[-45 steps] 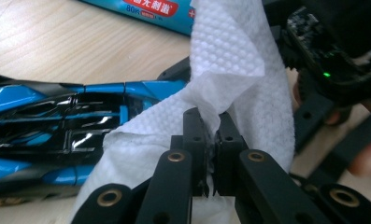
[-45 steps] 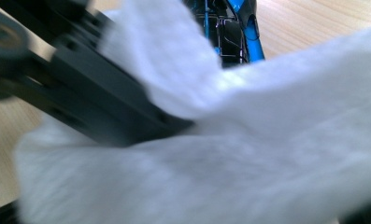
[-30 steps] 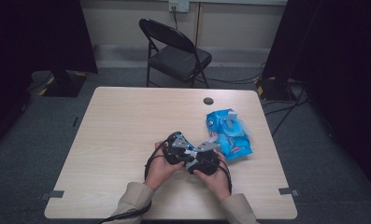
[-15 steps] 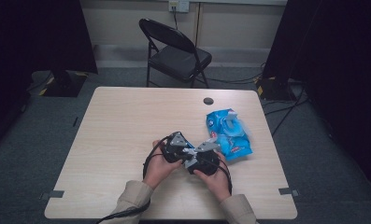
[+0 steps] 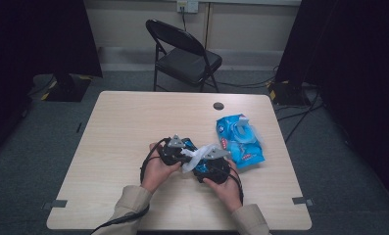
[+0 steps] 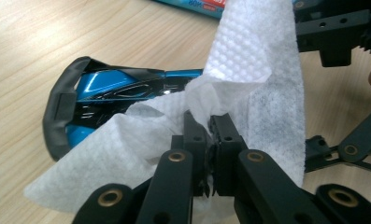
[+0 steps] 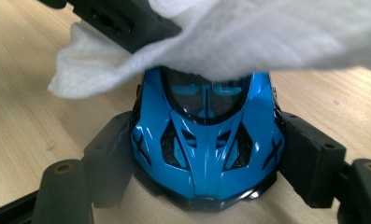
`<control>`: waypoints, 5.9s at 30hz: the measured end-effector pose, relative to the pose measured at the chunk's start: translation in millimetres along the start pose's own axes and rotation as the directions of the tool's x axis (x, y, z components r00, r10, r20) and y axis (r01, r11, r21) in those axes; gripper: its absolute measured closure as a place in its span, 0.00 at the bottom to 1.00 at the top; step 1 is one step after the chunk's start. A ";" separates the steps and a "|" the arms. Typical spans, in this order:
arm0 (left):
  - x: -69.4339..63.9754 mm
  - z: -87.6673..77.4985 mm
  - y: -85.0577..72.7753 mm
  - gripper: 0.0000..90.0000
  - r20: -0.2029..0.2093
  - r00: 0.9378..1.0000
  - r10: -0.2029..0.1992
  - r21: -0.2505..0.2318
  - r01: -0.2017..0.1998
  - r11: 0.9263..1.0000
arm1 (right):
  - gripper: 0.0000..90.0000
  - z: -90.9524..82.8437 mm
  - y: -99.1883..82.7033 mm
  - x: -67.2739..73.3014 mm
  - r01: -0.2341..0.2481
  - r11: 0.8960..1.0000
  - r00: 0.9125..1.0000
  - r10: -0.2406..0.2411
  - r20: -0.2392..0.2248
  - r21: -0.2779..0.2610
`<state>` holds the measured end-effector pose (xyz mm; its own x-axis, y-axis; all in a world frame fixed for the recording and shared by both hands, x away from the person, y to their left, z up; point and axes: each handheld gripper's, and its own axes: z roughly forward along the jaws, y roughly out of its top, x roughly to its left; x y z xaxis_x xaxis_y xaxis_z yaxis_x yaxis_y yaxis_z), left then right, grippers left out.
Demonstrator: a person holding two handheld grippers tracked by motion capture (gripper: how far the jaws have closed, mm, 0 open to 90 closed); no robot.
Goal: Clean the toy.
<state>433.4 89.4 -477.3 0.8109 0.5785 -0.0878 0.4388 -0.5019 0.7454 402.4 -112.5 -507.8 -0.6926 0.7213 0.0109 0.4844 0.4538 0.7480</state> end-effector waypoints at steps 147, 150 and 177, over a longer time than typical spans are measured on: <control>40.2 25.9 22.2 0.92 -0.089 0.996 -0.003 -0.062 -0.002 0.998 | 0.29 -0.5 -0.6 -0.1 0.003 1.000 1.000 -0.003 -0.003 -0.001; 40.7 24.7 21.8 0.93 -0.097 0.995 -0.008 -0.062 0.002 0.998 | 0.29 -0.5 -0.6 -0.1 0.003 1.000 1.000 -0.003 -0.003 -0.001; 54.9 -11.9 7.4 0.95 -0.157 0.987 -0.034 -0.030 0.030 0.999 | 0.29 -0.9 -0.8 0.0 0.005 1.000 1.000 -0.005 -0.005 0.001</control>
<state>476.6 125.1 -468.7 0.7244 0.6894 -0.0085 0.4511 -0.4646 0.7620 401.5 -113.4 -507.9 -0.6976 0.7164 0.0111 0.4816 0.4574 0.7476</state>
